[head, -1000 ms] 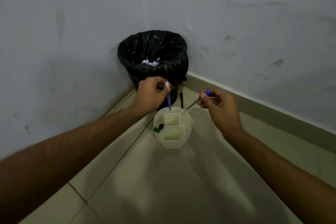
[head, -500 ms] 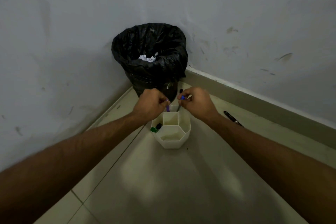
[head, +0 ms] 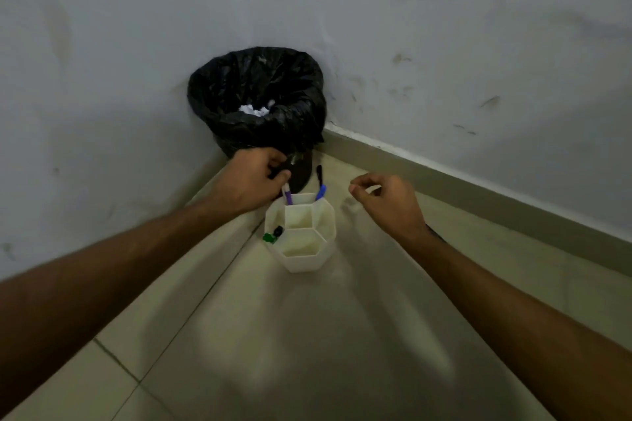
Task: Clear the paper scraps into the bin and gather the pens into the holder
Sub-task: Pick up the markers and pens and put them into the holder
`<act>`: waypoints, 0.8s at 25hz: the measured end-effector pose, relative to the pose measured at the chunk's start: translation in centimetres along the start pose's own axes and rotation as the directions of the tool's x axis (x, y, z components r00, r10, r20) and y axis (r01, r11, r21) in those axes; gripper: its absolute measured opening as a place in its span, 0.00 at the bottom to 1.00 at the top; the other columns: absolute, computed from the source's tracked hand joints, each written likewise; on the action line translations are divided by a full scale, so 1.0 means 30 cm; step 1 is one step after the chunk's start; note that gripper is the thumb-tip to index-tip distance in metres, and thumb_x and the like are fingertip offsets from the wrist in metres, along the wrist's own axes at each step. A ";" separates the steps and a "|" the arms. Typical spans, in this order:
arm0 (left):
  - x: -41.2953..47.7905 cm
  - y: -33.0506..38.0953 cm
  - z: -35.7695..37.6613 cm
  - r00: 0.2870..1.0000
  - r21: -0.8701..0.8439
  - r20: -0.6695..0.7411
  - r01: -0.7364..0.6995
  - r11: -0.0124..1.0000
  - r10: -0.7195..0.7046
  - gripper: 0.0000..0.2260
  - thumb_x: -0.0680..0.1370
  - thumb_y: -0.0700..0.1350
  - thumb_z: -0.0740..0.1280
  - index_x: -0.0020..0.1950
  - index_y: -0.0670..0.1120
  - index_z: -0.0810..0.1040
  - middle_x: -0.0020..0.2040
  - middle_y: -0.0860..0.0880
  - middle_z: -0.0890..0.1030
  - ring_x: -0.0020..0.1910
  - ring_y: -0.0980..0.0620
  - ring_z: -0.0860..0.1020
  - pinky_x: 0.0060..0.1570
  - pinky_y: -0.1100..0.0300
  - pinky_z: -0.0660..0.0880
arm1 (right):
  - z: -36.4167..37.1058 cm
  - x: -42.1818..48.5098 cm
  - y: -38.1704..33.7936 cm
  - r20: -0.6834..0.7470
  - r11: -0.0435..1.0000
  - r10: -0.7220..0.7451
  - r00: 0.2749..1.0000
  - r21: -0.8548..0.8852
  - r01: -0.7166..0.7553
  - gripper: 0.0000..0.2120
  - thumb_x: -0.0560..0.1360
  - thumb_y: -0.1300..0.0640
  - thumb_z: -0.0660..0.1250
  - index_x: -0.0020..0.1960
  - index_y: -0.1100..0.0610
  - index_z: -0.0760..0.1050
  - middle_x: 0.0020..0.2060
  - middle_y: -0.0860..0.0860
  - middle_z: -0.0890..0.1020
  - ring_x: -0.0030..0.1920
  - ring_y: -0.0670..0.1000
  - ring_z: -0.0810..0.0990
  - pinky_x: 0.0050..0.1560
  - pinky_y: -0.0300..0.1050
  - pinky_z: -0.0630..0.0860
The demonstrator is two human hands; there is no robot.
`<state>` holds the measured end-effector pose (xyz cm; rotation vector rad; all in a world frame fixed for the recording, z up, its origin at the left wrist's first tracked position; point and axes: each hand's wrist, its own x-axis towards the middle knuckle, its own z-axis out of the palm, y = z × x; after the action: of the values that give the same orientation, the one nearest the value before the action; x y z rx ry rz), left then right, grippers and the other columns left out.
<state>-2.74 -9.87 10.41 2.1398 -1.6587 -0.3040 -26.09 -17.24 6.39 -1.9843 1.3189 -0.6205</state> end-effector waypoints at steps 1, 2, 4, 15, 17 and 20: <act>0.001 0.015 -0.010 1.000 -0.004 -0.010 -0.011 1.000 0.011 0.15 0.75 0.46 0.70 0.61 0.44 0.80 0.52 0.46 0.84 0.48 0.50 0.82 0.51 0.60 0.76 | -0.024 -0.036 0.042 -0.013 0.999 0.048 0.999 0.020 -0.047 0.09 0.75 0.51 0.69 0.51 0.52 0.85 0.45 0.42 0.84 0.37 0.37 0.78 0.42 0.33 0.73; 0.006 0.038 -0.013 0.999 -0.013 -0.016 -0.030 0.999 0.030 0.13 0.75 0.45 0.70 0.59 0.44 0.81 0.51 0.45 0.85 0.47 0.50 0.83 0.50 0.61 0.75 | -0.050 -0.077 0.090 -0.027 0.994 0.108 0.994 0.037 -0.107 0.07 0.75 0.53 0.69 0.49 0.52 0.85 0.43 0.43 0.84 0.37 0.38 0.78 0.43 0.35 0.75; 0.018 0.089 -0.012 0.997 -0.005 -0.005 -0.073 0.997 0.073 0.13 0.74 0.44 0.71 0.58 0.44 0.82 0.50 0.45 0.85 0.47 0.49 0.83 0.49 0.62 0.73 | -0.093 -0.147 0.189 -0.073 0.962 0.257 0.964 0.110 -0.248 0.07 0.73 0.57 0.70 0.47 0.53 0.86 0.42 0.44 0.85 0.40 0.41 0.80 0.49 0.39 0.78; 0.116 0.219 0.051 0.988 0.028 0.096 -0.120 0.992 0.117 0.12 0.76 0.47 0.68 0.58 0.45 0.82 0.50 0.48 0.85 0.44 0.54 0.80 0.52 0.63 0.74 | -0.028 0.035 0.445 0.079 0.826 0.251 0.965 -0.537 -0.171 0.16 0.74 0.64 0.62 0.61 0.60 0.74 0.56 0.59 0.76 0.57 0.61 0.75 0.50 0.52 0.76; 0.139 0.216 0.070 0.985 0.011 0.142 -0.100 0.995 0.097 0.13 0.76 0.47 0.68 0.59 0.45 0.82 0.51 0.48 0.85 0.46 0.54 0.81 0.53 0.63 0.74 | -0.010 0.073 0.431 0.136 0.829 0.249 0.959 -0.542 -0.139 0.13 0.74 0.61 0.62 0.58 0.61 0.74 0.54 0.59 0.77 0.54 0.61 0.76 0.46 0.50 0.74; 0.205 0.206 0.123 0.960 -0.003 0.278 -0.046 0.999 0.045 0.15 0.76 0.49 0.67 0.61 0.46 0.79 0.53 0.49 0.84 0.51 0.52 0.81 0.57 0.58 0.76 | -0.018 0.152 0.390 0.163 0.915 0.385 0.909 -0.200 -0.351 0.10 0.76 0.55 0.61 0.46 0.61 0.75 0.39 0.58 0.80 0.39 0.59 0.81 0.39 0.47 0.75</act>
<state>-8.00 -17.73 10.38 2.1357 -1.8569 -0.6133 -31.89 -24.76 -1.88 -1.7964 1.6055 -0.1295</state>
